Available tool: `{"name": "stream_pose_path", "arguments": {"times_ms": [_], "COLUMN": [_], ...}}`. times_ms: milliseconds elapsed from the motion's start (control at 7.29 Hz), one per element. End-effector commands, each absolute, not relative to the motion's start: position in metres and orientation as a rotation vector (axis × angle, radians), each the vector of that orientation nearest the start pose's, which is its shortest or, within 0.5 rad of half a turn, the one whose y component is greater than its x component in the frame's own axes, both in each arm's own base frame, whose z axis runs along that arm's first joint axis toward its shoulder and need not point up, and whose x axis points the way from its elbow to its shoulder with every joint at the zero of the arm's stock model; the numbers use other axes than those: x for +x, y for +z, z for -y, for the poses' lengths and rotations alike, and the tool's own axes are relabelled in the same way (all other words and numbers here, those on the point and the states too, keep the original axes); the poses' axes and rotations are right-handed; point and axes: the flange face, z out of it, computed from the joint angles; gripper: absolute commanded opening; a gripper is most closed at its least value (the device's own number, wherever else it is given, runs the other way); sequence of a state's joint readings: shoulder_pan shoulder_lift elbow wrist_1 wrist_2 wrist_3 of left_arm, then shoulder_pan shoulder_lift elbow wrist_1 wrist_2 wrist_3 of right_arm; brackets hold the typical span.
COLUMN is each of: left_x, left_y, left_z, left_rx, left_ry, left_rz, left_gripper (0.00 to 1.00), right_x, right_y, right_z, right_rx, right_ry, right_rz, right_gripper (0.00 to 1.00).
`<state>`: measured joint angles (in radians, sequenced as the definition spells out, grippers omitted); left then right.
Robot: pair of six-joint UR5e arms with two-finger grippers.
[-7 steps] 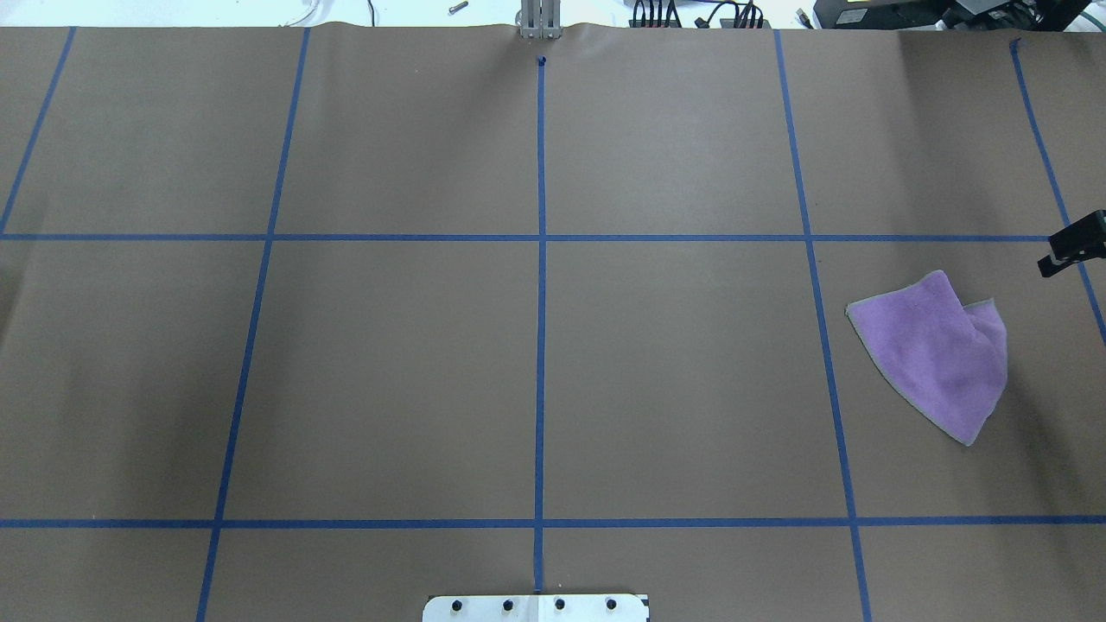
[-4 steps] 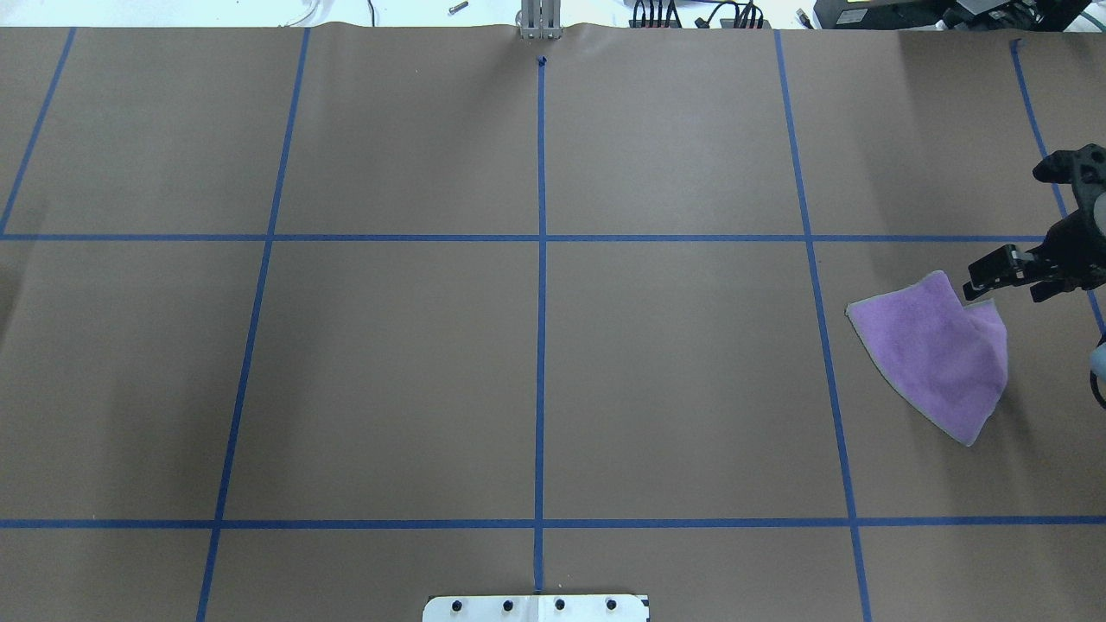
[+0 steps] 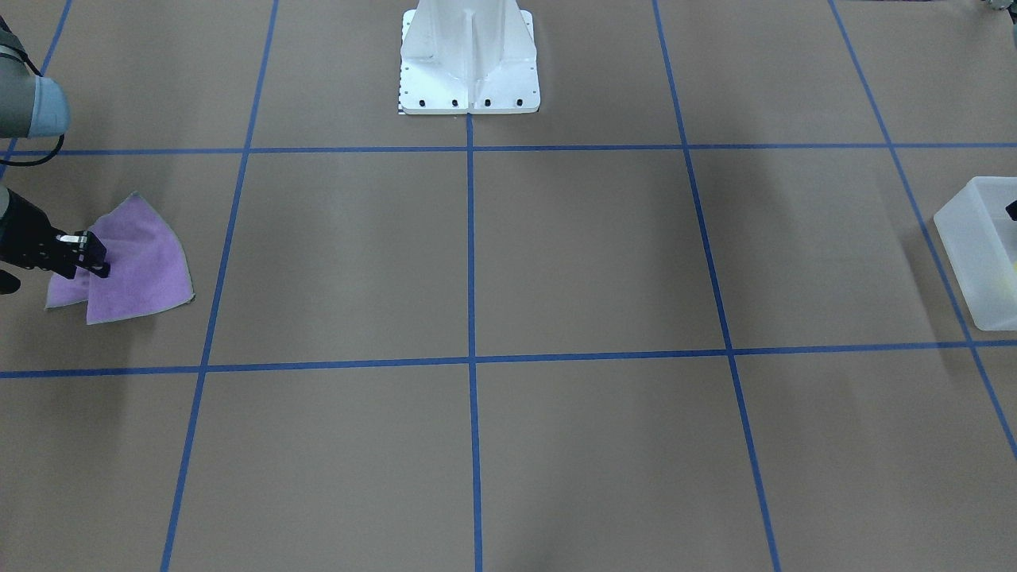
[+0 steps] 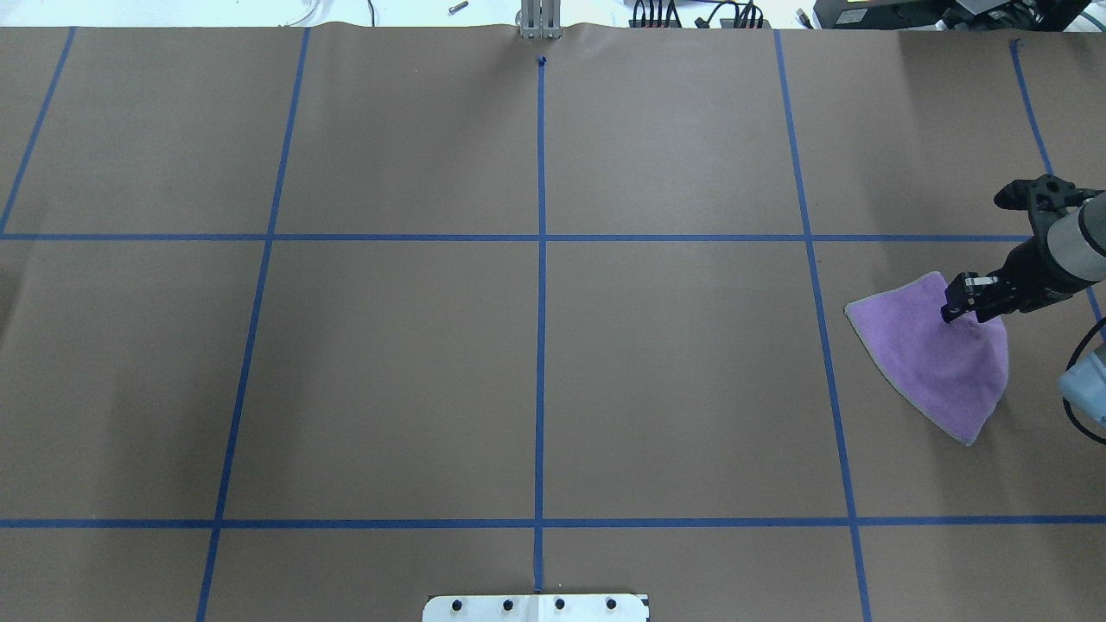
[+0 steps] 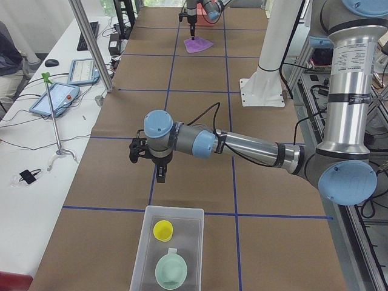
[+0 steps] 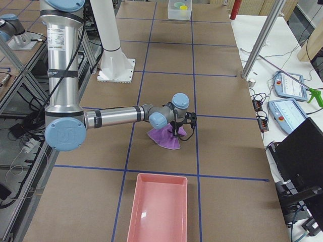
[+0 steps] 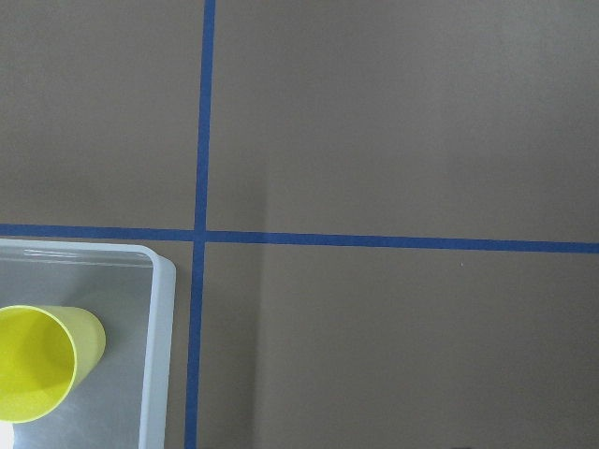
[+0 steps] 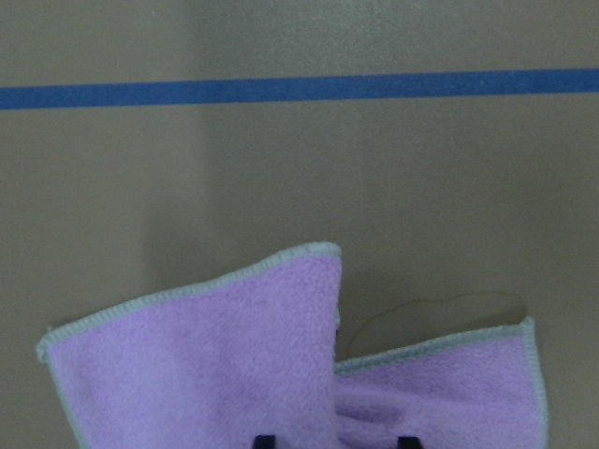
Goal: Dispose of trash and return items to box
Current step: 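Reach the right gripper down onto the purple cloth, then pinch the purple cloth with the right gripper and lift it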
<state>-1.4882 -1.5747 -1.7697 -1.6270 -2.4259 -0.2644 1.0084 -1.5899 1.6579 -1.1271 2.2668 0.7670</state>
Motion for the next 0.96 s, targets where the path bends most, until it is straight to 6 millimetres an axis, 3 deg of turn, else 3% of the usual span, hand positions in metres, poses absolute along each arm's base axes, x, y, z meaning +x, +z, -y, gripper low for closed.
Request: {"name": "stream_pose_path", "arguments": {"times_ms": [0, 275, 412, 686, 824], "left_x": [-0.018, -0.019, -0.019, -0.019, -0.019], "left_y": [0.548, 0.553, 0.553, 0.555, 0.56], "left_z": [0.491, 0.483, 0.483, 0.483, 0.478], "left_rx": [0.101, 0.109, 0.109, 0.107, 0.1], "left_ry": [-0.054, -0.052, -0.052, -0.052, -0.054], "left_rz": [-0.875, -0.875, -0.875, -0.875, -0.874], "left_gripper": [0.88, 0.88, 0.88, 0.88, 0.88], "right_x": [-0.216, -0.217, -0.197, -0.124, -0.081], "right_y": [0.568, 0.559, 0.539, 0.516, 0.526], "right_z": [0.468, 0.469, 0.469, 0.451, 0.435], "right_rx": [-0.029, -0.036, -0.027, 0.038, 0.077], "right_ry": [0.023, 0.016, 0.031, 0.093, 0.09], "right_rz": [0.85, 0.876, 0.917, 0.97, 0.969], "right_gripper": [0.0, 0.0, 0.0, 0.0, 0.0]}}
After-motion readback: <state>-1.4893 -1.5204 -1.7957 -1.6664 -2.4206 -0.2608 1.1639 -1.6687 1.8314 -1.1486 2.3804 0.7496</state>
